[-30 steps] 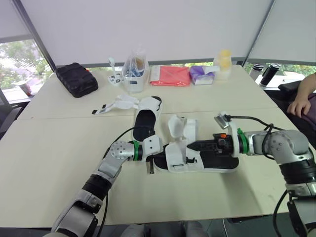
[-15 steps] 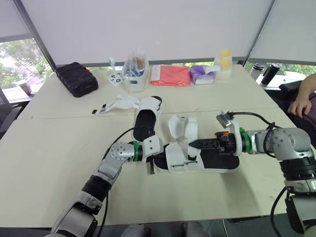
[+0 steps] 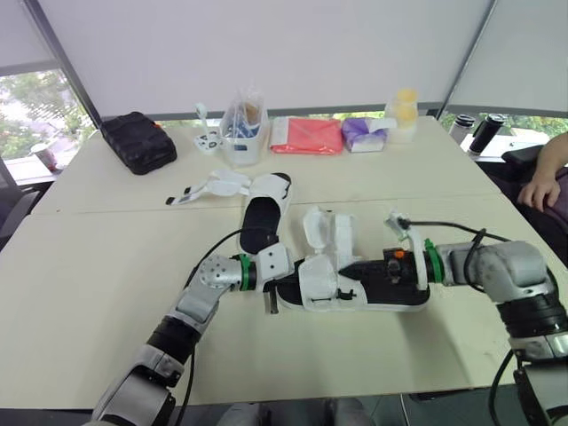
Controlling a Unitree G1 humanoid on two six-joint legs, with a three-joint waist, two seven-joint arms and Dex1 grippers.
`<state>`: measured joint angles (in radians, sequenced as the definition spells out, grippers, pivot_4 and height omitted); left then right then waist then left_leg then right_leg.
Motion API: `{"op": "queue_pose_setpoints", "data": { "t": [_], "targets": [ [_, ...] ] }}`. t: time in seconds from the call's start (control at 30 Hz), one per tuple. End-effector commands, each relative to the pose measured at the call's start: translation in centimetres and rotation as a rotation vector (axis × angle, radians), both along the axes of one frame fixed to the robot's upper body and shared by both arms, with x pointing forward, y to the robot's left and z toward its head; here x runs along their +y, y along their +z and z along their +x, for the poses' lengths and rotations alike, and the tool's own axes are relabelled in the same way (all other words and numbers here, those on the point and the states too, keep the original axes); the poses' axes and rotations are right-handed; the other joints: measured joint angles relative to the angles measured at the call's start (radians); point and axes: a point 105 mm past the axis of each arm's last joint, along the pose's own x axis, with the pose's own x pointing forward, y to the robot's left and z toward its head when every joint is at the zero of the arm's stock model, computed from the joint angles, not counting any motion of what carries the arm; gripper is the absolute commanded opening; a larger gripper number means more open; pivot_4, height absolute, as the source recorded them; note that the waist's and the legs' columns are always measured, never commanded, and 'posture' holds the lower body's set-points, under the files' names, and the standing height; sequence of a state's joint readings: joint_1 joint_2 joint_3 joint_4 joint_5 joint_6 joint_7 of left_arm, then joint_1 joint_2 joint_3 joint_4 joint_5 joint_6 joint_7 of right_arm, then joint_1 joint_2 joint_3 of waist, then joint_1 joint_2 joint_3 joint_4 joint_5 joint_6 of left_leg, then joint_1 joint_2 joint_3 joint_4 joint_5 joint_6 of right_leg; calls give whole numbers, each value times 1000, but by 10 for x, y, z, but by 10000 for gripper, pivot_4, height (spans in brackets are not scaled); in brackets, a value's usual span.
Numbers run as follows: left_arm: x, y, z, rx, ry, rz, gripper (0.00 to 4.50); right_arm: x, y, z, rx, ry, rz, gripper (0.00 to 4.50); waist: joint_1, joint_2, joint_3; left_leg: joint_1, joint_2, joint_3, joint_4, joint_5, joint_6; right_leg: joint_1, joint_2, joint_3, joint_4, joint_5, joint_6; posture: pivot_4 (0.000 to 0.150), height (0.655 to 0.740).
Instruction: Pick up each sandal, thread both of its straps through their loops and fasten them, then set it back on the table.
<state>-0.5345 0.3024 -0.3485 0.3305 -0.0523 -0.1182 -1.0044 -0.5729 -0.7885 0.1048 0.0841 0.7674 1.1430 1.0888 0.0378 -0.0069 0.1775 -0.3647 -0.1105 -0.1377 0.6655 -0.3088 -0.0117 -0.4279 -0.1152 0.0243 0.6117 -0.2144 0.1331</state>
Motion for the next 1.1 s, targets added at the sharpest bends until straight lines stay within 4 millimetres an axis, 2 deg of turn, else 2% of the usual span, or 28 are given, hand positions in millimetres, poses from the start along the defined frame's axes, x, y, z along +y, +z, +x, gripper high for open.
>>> {"op": "queue_pose_setpoints", "data": {
  "t": [0.03, 0.33, 0.5, 0.67, 0.8, 0.83, 0.9, 1.0, 1.1],
  "targets": [
    [2, -17, -4, 44, 6, 48, 0, 2, 4, -7, -43, 75, -28, 708, 1, 0, 0, 0, 0, 0, 0, 0, 0, 0, 0, 0, 0, 0, 0, 1500, 7400],
    [0, -17, -5, 49, 5, 42, 0, 8, 9, -24, -126, 189, -45, 708, 1, 0, 0, 0, 0, 0, 0, 0, 0, 0, 0, 0, 0, 0, 0, 1500, 7400],
    [-2, -18, -6, 54, 0, 41, 0, 7, 0, -31, -139, 221, -93, 708, 2, 0, 0, 0, 0, 0, 0, 0, 0, 0, 0, 0, 0, 0, 0, 1500, 7400],
    [-3, -18, -6, 56, -5, 39, 0, 5, 6, -20, -210, 153, -69, 708, 1, 0, 0, 0, 0, -1, 0, 0, 0, 0, 0, 0, 0, 0, 0, 1500, 7400],
    [-6, -20, -8, 61, -17, 39, 0, -6, 24, -13, -286, 56, -27, 12772, 4, 0, 0, 0, 0, -1, 0, 0, 0, 0, 0, 0, 0, 0, 0, 1500, 7400],
    [-6, -20, -8, 61, -20, 39, 0, -13, 32, -12, -311, 11, -14, 19075, 4, 0, 0, 0, 0, -1, 0, 0, 0, 0, 0, 0, 0, 0, 0, 1500, 7400],
    [-7, -20, -9, 61, -24, 37, 0, -23, 44, -13, -347, -59, 6, 27965, 4, 0, 0, 0, -1, -1, 0, 0, 0, 0, -1, 0, 0, 0, 0, 1500, 7400],
    [-8, -20, -9, 60, -26, 35, 0, -46, 52, -34, -357, -155, -21, 27965, 14, 0, 0, -2, -1, -3, 0, 0, 0, 0, -1, -1, -1, 0, 0, 1500, 7400],
    [-10, -21, -10, 62, -38, 32, 0, -49, 36, -64, -294, -163, -70, 27965, 15, 1, -1, -4, -1, -2, 0, 0, 0, -1, -1, -2, -2, 0, 0, 1500, 7400]
  ]
}}
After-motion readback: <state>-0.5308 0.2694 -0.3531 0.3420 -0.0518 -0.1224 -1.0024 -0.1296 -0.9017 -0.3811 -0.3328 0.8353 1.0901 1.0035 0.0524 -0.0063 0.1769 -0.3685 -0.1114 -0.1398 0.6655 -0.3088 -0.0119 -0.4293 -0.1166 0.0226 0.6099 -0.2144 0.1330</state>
